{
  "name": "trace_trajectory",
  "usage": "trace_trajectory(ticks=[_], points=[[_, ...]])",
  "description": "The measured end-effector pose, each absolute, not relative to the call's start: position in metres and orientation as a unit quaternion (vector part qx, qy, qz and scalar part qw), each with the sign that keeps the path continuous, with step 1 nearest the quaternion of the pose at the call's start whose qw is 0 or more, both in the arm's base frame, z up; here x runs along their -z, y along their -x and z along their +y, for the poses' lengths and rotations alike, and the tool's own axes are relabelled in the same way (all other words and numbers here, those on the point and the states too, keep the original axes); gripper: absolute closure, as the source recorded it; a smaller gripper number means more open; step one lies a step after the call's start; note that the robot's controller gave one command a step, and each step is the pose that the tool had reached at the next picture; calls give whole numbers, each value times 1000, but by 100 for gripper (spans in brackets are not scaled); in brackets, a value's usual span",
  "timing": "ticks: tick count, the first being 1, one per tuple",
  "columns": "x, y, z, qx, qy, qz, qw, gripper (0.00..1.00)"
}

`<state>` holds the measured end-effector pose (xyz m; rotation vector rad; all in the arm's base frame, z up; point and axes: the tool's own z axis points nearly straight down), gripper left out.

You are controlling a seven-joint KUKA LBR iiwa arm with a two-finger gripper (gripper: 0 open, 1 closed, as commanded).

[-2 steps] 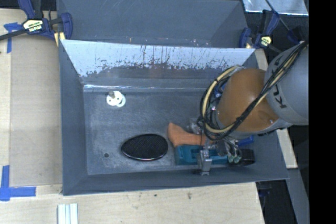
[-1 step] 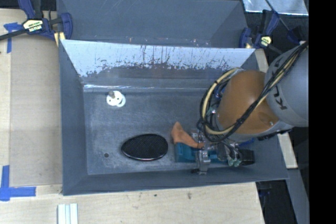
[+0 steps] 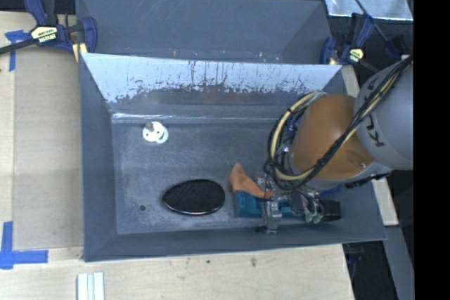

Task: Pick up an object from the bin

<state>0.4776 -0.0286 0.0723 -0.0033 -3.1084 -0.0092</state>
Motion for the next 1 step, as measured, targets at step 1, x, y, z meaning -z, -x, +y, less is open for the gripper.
trace_trajectory(ticks=[1], points=[[-182,-478,-29,0,-1,-1000,1,100]])
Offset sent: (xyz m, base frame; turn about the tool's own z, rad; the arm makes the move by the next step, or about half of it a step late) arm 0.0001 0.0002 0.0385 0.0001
